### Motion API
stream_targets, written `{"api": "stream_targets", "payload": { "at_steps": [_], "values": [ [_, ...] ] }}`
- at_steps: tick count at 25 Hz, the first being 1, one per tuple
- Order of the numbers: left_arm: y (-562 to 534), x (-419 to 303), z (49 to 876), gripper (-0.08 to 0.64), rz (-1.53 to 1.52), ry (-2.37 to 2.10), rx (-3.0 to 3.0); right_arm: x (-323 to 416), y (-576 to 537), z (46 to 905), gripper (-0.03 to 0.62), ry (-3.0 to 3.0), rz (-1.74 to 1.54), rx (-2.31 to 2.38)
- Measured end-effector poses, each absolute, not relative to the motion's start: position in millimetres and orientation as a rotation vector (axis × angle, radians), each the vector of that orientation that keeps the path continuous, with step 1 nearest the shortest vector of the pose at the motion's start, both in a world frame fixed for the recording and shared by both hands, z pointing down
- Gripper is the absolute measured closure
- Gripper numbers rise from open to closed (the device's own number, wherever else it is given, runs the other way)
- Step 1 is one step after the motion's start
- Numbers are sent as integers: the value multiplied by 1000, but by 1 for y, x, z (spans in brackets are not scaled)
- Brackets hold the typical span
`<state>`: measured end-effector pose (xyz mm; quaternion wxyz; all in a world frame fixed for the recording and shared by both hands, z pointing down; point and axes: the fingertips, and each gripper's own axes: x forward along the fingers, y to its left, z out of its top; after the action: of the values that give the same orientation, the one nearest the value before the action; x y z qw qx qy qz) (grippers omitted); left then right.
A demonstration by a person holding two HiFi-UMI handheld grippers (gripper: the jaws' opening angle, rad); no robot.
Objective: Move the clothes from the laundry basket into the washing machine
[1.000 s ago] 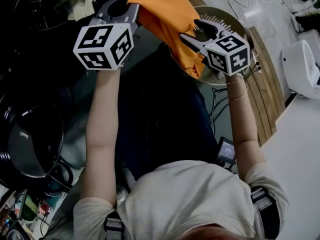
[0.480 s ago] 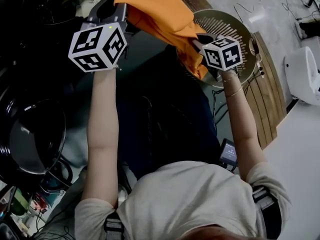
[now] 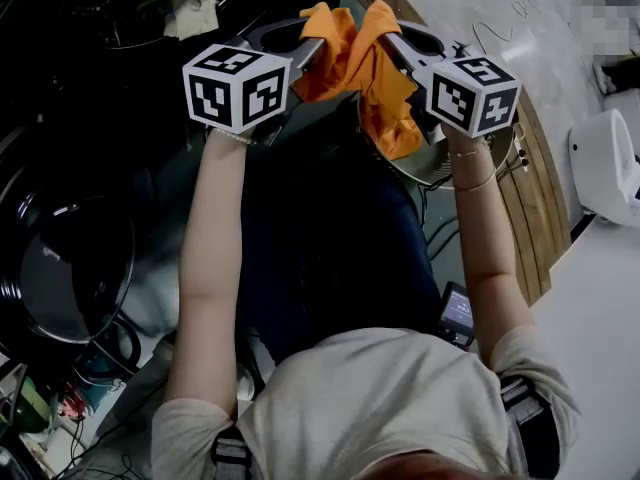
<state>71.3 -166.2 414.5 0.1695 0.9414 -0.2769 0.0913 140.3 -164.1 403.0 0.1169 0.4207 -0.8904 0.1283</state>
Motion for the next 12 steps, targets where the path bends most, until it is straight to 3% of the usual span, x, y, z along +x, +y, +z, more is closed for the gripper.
{"api": "stream_targets", "payload": {
  "at_steps": [5, 12],
  "values": [
    [-150, 87, 420, 203, 247, -608, 2678, 107, -181, 377, 576, -2679, 311, 1173],
    [-174, 72, 422, 218, 367, -865, 2708, 43, -173, 350, 577, -2796, 261, 958]
  ]
}}
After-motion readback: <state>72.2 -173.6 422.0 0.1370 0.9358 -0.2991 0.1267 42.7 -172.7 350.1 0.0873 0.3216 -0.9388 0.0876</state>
